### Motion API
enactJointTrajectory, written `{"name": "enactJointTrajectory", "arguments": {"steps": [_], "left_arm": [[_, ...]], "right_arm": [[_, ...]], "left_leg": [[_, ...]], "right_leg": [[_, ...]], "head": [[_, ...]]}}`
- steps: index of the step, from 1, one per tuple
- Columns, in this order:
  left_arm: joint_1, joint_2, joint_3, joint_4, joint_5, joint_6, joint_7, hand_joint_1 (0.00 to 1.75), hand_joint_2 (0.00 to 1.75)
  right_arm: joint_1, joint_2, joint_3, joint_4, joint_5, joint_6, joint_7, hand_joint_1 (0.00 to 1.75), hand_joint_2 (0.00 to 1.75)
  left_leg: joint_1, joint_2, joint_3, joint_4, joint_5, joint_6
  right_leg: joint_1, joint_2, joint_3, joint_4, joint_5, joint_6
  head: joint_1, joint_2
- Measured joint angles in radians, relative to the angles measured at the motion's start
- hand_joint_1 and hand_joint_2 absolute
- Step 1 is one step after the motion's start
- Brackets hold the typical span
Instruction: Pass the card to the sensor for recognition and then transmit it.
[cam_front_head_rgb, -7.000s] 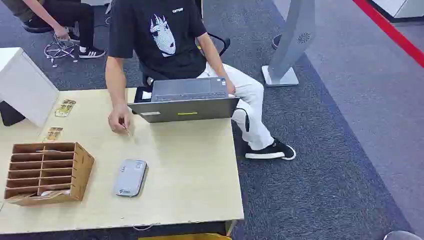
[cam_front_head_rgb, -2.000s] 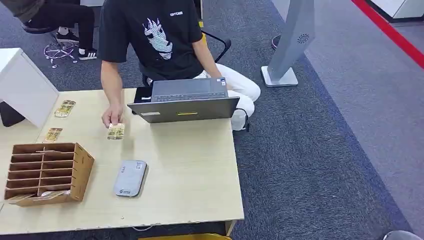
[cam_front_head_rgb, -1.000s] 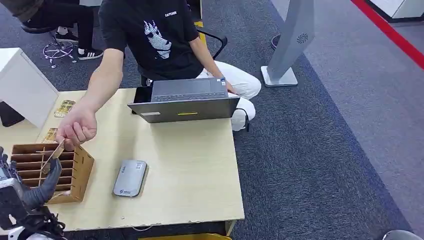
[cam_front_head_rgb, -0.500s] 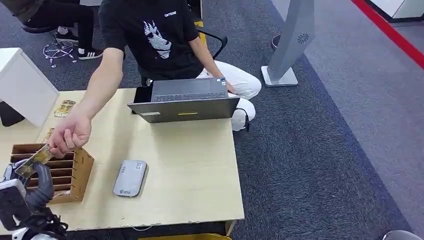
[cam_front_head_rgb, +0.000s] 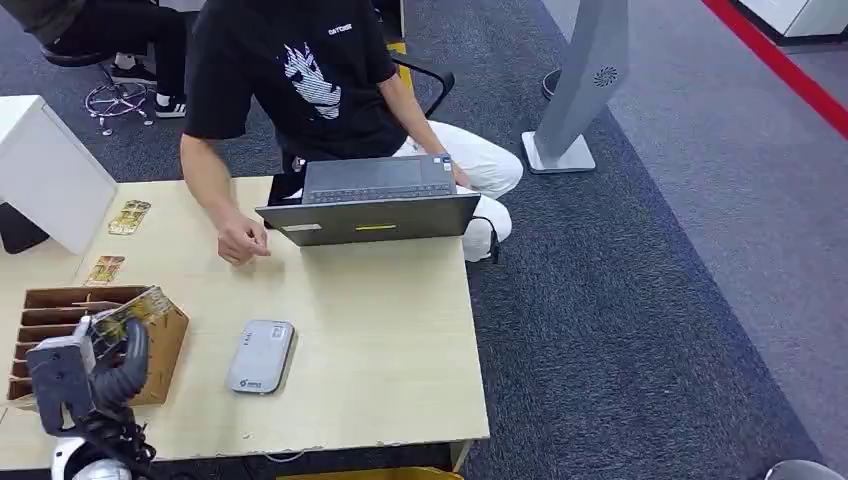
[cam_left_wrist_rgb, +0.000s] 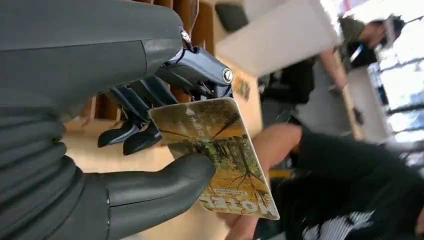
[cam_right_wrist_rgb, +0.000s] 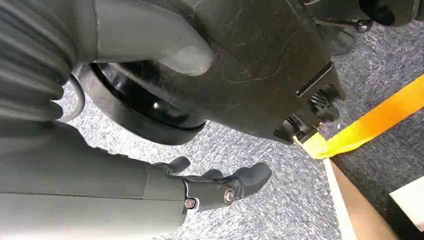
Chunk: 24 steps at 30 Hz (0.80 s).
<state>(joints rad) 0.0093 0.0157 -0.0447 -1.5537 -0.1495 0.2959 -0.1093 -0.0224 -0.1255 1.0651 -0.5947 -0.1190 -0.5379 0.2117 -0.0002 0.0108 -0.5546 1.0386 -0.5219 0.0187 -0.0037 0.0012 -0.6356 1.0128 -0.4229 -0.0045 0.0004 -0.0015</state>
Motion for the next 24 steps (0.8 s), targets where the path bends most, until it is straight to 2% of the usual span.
{"name": "enactJointTrajectory", "arguments": {"steps": [2,7,10,12,17,24], "left_arm": [[-0.001,0.011,-0.028,0.008,0.005,-0.039,0.056,1.75,1.75],[-0.002,0.04,-0.072,0.035,-0.004,-0.099,0.114,1.75,1.75],[-0.007,0.07,-0.098,0.068,-0.04,-0.154,0.206,1.75,1.75],[-0.007,0.091,-0.109,0.09,-0.076,-0.162,0.273,1.75,1.75],[-0.014,0.128,-0.12,0.135,-0.161,-0.161,0.337,1.75,1.75],[-0.024,0.15,-0.123,0.179,-0.19,-0.171,0.372,1.75,1.75]], "right_arm": [[0.0,0.0,-0.008,0.0,0.005,0.004,0.0,0.0,1.75],[0.0,0.0,-0.018,0.001,0.018,0.017,-0.005,0.0,1.75],[-0.005,0.002,-0.021,0.005,0.021,0.031,-0.009,0.0,1.75],[-0.008,0.005,-0.022,0.011,0.025,0.038,-0.011,0.0,1.75],[-0.011,0.011,-0.034,0.022,0.037,0.051,-0.018,0.0,1.75],[-0.013,0.02,-0.048,0.03,0.054,0.061,-0.02,0.0,1.75]], "left_leg": [[0.0,0.0,0.0,0.0,0.0,0.0],[0.0,0.0,0.0,0.0,0.0,0.0],[0.0,0.0,0.0,0.0,0.0,0.0],[0.0,0.001,0.0,0.0,0.0,0.0],[0.001,0.0,0.0,0.0,0.0,0.0],[0.001,0.0,0.0,0.0,0.0,0.0]], "right_leg": [[0.0,0.0,0.0,0.0,0.0,0.0],[0.0,0.0,0.0,0.0,0.0,0.0],[0.0,0.0,0.0,0.0,0.0,0.0],[0.0,0.001,0.0,0.0,0.0,0.0],[0.0,0.0,0.0,0.0,0.0,0.0],[0.0,0.0,0.0,0.0,0.0,0.0]], "head": [[0.0,0.0],[0.0,0.0],[0.0,0.0],[0.0,0.0],[0.0,0.0],[0.0,0.0]]}}
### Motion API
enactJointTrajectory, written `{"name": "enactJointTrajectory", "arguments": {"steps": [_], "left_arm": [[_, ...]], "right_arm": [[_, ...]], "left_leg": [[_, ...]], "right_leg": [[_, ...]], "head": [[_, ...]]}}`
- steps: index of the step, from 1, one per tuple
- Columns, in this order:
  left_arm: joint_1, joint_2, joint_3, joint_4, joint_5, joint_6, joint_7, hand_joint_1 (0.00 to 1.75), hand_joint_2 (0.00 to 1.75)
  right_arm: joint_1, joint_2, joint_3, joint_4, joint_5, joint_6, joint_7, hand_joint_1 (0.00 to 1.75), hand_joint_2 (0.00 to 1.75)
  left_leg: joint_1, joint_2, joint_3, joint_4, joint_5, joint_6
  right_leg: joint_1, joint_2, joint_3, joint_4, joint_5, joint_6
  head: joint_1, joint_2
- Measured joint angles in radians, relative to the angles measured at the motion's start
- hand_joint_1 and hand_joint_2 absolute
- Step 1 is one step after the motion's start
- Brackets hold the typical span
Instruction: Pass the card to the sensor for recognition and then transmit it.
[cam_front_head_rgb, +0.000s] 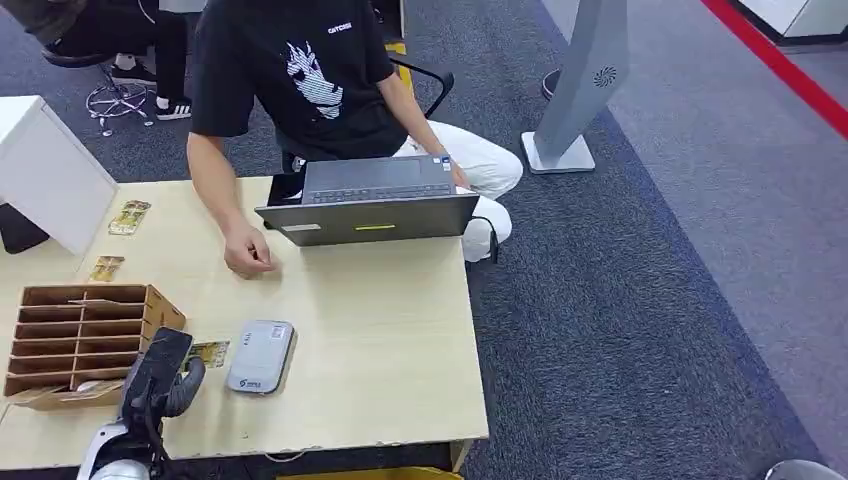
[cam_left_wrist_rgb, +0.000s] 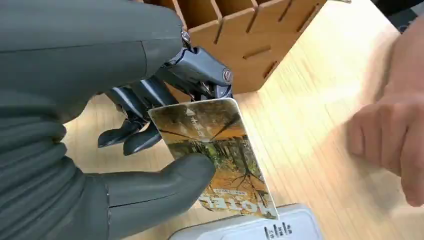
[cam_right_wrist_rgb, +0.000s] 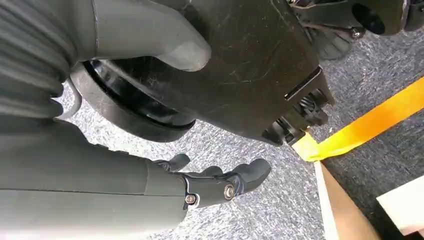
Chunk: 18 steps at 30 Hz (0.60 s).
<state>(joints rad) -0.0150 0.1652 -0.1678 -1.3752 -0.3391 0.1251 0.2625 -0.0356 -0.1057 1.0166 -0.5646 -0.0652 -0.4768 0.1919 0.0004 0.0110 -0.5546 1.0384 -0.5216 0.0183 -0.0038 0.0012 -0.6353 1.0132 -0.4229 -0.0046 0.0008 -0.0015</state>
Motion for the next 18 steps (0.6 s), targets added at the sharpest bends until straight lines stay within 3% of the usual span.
{"name": "enactJointTrajectory", "arguments": {"steps": [6,13,18], "left_arm": [[0.007,0.005,0.0,0.039,0.001,0.0,0.008,1.75,1.75],[0.013,0.004,0.0,0.043,0.002,0.003,-0.047,1.75,1.75],[0.013,0.004,0.0,0.043,0.002,0.003,-0.047,1.75,1.75]], "right_arm": [[-0.002,0.005,-0.01,0.006,0.013,0.008,-0.004,0.0,1.75],[-0.006,0.013,-0.027,0.016,0.034,0.029,-0.017,0.0,1.75],[-0.006,0.013,-0.027,0.016,0.034,0.029,-0.017,0.0,1.75]], "left_leg": [[0.0,-0.001,0.0,0.0,0.001,0.0],[0.001,-0.001,0.0,0.0,0.001,0.0],[0.001,-0.001,0.0,0.0,0.001,0.0]], "right_leg": [[0.0,0.0,0.0,0.0,0.0,0.0],[0.0,0.0,0.0,0.0,0.0,0.0],[0.0,0.0,0.0,0.0,0.0,0.0]], "head": [[0.0,0.0],[0.0,0.0],[0.0,0.0]]}}
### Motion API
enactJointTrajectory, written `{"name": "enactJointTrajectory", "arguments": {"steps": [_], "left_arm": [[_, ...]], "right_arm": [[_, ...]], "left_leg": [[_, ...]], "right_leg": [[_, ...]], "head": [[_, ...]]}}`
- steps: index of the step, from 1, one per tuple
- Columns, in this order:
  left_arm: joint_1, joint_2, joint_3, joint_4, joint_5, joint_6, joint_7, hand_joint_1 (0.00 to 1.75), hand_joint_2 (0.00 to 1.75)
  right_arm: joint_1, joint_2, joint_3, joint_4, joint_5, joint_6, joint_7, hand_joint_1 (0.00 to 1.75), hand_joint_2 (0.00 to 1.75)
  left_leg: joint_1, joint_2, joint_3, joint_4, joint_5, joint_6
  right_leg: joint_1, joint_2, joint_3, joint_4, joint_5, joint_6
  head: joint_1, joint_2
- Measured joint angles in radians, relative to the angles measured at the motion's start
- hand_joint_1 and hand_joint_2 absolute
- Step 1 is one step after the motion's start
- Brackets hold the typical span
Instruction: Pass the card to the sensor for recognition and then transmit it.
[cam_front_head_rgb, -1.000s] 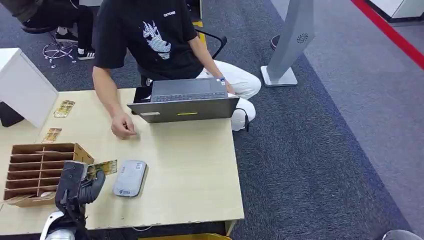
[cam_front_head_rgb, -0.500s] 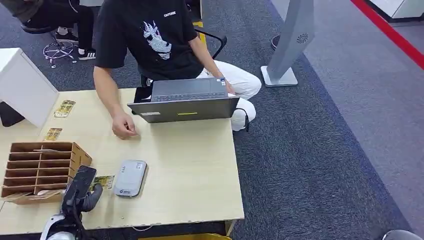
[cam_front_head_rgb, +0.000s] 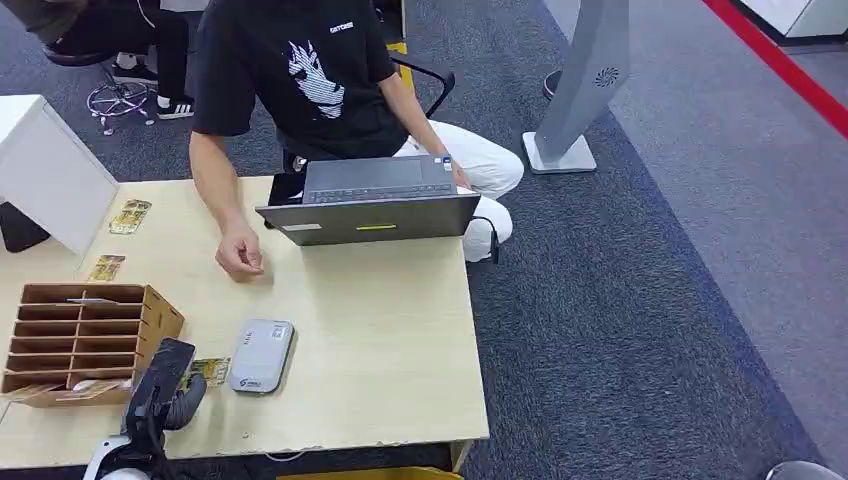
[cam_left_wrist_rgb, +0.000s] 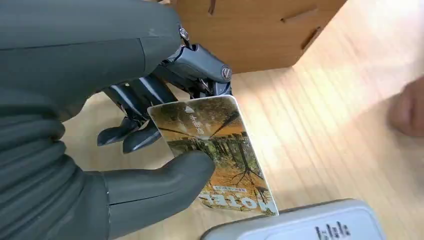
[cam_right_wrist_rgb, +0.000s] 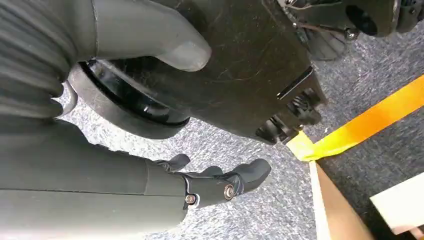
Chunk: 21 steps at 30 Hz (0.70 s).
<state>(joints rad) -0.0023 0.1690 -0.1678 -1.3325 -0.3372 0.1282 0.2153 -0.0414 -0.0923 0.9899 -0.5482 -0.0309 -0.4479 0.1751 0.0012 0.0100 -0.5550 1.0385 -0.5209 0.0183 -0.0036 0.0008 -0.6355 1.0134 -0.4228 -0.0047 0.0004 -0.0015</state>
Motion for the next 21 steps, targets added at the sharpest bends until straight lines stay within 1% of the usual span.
{"name": "enactJointTrajectory", "arguments": {"steps": [2,3,4,5,6,9,14,18,21], "left_arm": [[0.0,0.0,0.0,-0.001,0.0,0.0,-0.002,1.75,1.75],[-0.002,-0.002,0.0,-0.014,-0.004,0.0,-0.027,1.75,1.75],[-0.005,-0.005,0.0,-0.021,-0.005,0.0,-0.037,1.75,1.75],[-0.031,-0.016,-0.001,-0.061,-0.018,0.0,-0.073,1.75,1.75],[-0.074,-0.03,-0.018,-0.128,-0.037,-0.005,-0.095,1.75,1.75],[-0.1,-0.032,-0.034,-0.158,-0.058,-0.027,-0.091,1.75,1.75],[-0.14,-0.03,-0.06,-0.163,-0.116,-0.077,-0.032,1.75,1.75],[-0.165,-0.026,-0.084,-0.135,-0.157,-0.114,-0.012,1.75,1.75],[-0.17,-0.024,-0.102,-0.09,-0.18,-0.131,-0.005,1.75,1.75]], "right_arm": [[0.0,0.0,-0.001,0.0,0.001,0.001,0.0,0.0,1.75],[0.0,0.002,-0.006,0.002,0.007,0.005,-0.003,0.0,1.75],[0.0,0.002,-0.007,0.003,0.011,0.008,-0.004,0.0,1.75],[-0.003,0.004,-0.015,0.006,0.026,0.019,-0.007,0.0,1.75],[-0.004,0.008,-0.022,0.008,0.037,0.026,-0.008,0.0,1.75],[-0.005,0.009,-0.026,0.009,0.048,0.034,-0.008,0.0,1.75],[-0.01,0.013,-0.039,0.011,0.069,0.053,-0.012,0.0,1.75],[-0.017,0.018,-0.045,0.015,0.087,0.069,-0.018,0.0,1.75],[-0.023,0.021,-0.047,0.018,0.093,0.074,-0.019,0.0,1.75]], "left_leg": [[0.0,0.0,0.0,0.0,0.0,0.0],[0.0,0.0,0.0,0.0,0.0,0.0],[0.0,0.0,0.0,0.0,0.0,0.0],[-0.001,-0.001,0.0,0.001,0.0,0.001],[-0.001,-0.001,0.0,0.001,0.0,0.001],[-0.001,-0.001,0.0,0.001,0.0,0.001],[-0.001,-0.001,0.0,0.001,0.0,0.001],[-0.001,-0.001,0.0,0.001,0.0,0.001],[-0.001,-0.001,0.0,0.001,0.0,0.001]], "right_leg": [[0.0,0.0,0.0,0.0,0.0,0.0],[0.0,0.0,0.0,0.0,0.0,0.0],[0.0,0.0,0.0,0.0,0.0,0.0],[0.0,-0.001,0.0,0.0,0.0,0.001],[0.0,-0.001,0.0,0.0,0.001,0.001],[0.0,-0.001,0.0,0.0,0.001,0.001],[0.0,-0.001,0.0,0.0,0.001,0.001],[0.0,-0.001,0.0,0.0,0.001,0.001],[0.0,0.0,0.0,0.0,0.001,0.001]], "head": [[0.0,0.0],[0.0,0.0],[0.0,0.0],[0.0,0.0],[0.0,0.0],[0.0,0.0],[0.0,0.0],[0.0,0.0],[0.0,0.0]]}}
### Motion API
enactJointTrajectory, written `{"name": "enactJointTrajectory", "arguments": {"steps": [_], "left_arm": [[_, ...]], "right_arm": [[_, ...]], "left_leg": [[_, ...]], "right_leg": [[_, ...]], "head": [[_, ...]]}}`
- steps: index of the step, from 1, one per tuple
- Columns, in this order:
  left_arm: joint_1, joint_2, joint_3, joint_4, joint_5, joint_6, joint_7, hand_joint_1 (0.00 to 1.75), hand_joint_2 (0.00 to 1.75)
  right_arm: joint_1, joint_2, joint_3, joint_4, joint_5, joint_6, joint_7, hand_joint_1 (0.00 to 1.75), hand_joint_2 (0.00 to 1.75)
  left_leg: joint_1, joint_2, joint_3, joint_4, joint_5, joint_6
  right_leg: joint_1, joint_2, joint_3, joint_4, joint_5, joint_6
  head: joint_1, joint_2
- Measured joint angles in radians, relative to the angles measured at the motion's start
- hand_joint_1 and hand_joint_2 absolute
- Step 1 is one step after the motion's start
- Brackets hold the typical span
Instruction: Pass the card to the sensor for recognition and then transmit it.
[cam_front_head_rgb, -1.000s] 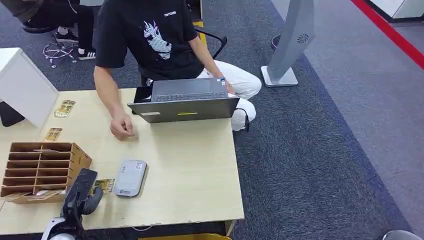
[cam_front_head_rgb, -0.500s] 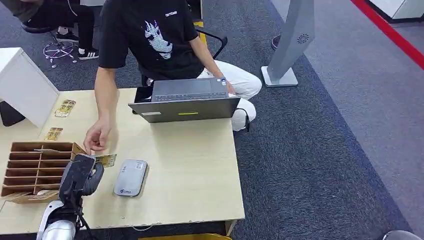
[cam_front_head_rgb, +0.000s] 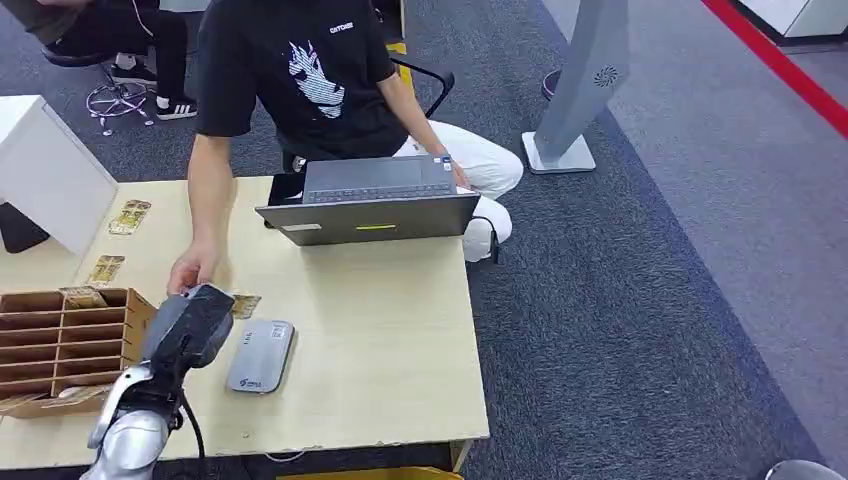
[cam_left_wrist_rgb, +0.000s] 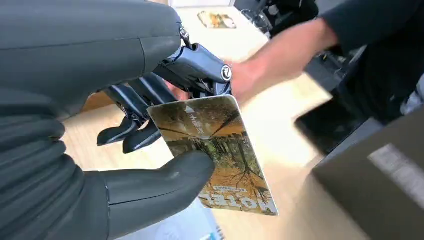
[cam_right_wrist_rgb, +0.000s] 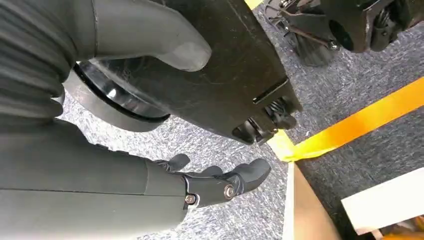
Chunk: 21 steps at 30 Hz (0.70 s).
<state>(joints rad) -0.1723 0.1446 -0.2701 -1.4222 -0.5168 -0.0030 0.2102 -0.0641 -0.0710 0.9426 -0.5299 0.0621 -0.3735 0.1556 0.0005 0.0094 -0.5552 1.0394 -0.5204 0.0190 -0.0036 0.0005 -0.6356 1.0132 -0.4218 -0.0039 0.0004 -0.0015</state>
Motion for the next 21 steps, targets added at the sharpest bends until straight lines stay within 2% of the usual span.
{"name": "enactJointTrajectory", "arguments": {"steps": [9,21], "left_arm": [[0.001,-0.002,-0.03,0.104,-0.028,-0.01,0.007,1.75,1.75],[0.002,-0.005,-0.039,0.165,-0.042,-0.015,0.018,1.75,1.75]], "right_arm": [[-0.007,0.011,-0.025,0.01,0.031,0.0,-0.002,0.0,1.75],[-0.007,0.021,-0.066,0.02,0.048,0.001,-0.002,0.0,1.75]], "left_leg": [[0.0,0.0,0.0,0.0,0.0,0.0],[0.0,-0.001,-0.001,0.0,0.0,0.0]], "right_leg": [[0.0,0.0,0.0,0.0,0.0,0.0],[0.0,-0.001,0.0,0.0,0.0,0.0]], "head": [[0.0,0.0],[0.0,0.0]]}}
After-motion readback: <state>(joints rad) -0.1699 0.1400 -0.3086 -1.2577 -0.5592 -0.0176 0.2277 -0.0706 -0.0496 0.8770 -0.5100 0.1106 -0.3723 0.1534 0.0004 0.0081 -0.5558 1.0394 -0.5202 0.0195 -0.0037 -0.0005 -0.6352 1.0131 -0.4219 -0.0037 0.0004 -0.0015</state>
